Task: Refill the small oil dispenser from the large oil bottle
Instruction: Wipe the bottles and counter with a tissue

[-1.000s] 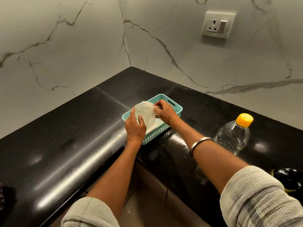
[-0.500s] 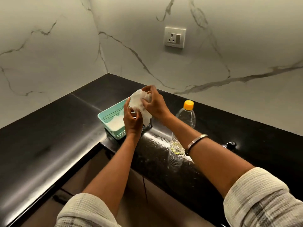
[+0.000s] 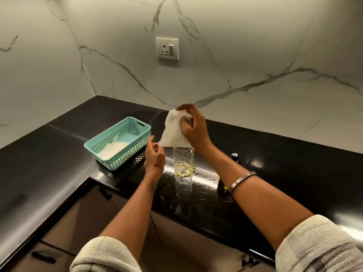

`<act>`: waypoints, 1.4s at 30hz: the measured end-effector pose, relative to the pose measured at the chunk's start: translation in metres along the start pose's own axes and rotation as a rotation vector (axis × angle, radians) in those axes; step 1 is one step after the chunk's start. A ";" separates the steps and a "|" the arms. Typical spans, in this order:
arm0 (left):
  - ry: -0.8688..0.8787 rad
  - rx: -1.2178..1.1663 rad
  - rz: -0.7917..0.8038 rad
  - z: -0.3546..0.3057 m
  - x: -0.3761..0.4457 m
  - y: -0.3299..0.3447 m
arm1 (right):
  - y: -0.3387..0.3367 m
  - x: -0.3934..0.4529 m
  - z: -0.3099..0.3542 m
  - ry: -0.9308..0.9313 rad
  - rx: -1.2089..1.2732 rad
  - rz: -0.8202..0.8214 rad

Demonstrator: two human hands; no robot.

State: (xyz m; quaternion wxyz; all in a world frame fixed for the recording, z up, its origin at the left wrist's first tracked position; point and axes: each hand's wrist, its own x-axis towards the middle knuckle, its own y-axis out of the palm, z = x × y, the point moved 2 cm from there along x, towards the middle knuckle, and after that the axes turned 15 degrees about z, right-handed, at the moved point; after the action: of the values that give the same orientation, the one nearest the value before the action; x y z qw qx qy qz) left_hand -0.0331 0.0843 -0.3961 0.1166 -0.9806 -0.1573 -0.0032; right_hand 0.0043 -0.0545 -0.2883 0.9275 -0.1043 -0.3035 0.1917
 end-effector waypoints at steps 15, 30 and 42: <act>0.128 0.110 0.239 -0.004 0.001 0.056 | -0.043 -0.048 -0.072 0.417 0.165 -0.317; 0.167 0.074 0.308 0.002 0.036 0.061 | -0.013 -0.020 -0.095 0.402 -0.067 -0.235; 0.014 -0.089 0.813 -0.013 0.046 0.056 | -0.018 -0.016 -0.102 0.505 0.458 -0.143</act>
State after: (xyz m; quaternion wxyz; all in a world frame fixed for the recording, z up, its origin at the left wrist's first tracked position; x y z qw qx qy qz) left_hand 0.0288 0.0437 -0.3942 0.0669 -0.9670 0.2441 0.0295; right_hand 0.0592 -0.0856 -0.3715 0.9837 0.0837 -0.0202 0.1577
